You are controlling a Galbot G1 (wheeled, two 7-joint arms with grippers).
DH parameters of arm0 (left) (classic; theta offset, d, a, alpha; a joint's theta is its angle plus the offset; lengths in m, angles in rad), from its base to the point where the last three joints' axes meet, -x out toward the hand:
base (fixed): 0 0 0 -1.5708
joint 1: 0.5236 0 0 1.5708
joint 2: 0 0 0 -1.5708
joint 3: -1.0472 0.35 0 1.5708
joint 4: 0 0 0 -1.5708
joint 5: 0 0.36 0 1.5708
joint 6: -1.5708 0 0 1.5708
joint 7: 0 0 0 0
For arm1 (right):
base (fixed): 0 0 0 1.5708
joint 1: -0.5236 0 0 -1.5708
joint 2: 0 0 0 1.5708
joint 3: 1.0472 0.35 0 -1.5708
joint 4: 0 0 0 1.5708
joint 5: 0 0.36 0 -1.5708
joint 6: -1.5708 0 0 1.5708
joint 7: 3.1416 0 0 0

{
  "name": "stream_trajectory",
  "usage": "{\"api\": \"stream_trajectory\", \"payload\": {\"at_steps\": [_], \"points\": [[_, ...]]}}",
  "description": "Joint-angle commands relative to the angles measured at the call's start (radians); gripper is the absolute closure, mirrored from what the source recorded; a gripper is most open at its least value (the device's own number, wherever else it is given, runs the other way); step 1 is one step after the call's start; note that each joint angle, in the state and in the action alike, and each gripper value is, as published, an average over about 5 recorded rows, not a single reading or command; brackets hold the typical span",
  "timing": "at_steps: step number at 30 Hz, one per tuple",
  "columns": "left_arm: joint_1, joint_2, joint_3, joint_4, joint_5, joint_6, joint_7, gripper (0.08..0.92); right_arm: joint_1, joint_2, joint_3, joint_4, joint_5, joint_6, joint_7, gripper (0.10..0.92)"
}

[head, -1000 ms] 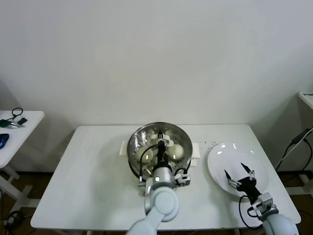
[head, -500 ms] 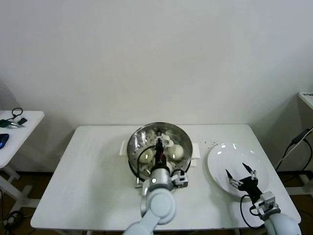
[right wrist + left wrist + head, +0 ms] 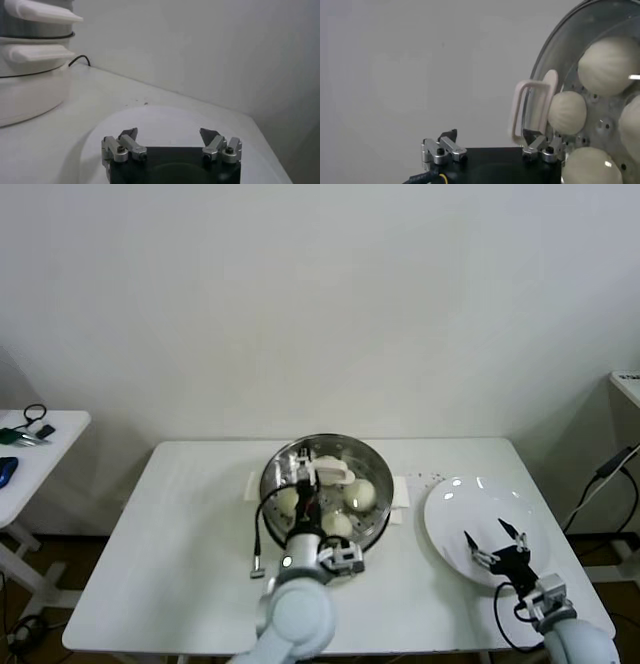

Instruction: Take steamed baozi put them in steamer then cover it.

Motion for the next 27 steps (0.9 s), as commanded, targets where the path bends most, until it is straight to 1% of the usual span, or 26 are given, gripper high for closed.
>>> {"api": "stream_trajectory", "payload": {"at_steps": [1,4,7,11,13,15,19,23,27], "points": [[0.123,0.124,-0.065,-0.162,-0.208,-0.053,-0.065,0.181,0.006,-0.004,0.000,0.000,0.007,-0.006,-0.003,0.203],[0.160,0.176,-0.126,-0.201,-0.308,-0.109,-0.139,0.178,0.011,-0.005,-0.002,0.001,0.007,-0.004,-0.004,0.203],[0.210,0.223,-0.208,-0.231,-0.484,-0.181,-0.230,0.177,0.015,-0.004,-0.002,0.002,0.006,0.000,-0.006,0.203],[0.313,0.251,-0.359,-0.260,-0.709,-0.331,-0.334,0.177,0.019,-0.003,0.000,0.003,0.007,0.007,-0.007,0.203],[0.373,0.246,-0.458,-0.264,-0.816,-0.433,-0.371,0.177,0.020,-0.002,0.001,0.004,0.008,0.013,-0.008,0.203],[0.419,0.232,-0.554,-0.259,-0.936,-0.533,-0.390,0.177,0.019,-0.002,0.001,0.006,0.008,0.020,-0.011,0.203],[0.470,0.185,-0.710,-0.215,-1.216,-0.694,-0.428,0.177,0.016,0.000,0.000,0.015,0.011,0.034,-0.013,0.203],[0.494,0.136,-0.824,-0.143,-1.433,-0.786,-0.443,0.177,0.014,0.005,-0.005,0.029,0.014,0.048,-0.010,0.203],[0.518,0.100,-0.896,-0.087,-1.573,-0.820,-0.404,0.177,0.013,0.018,-0.008,0.043,0.026,0.057,-0.004,0.203]]}}
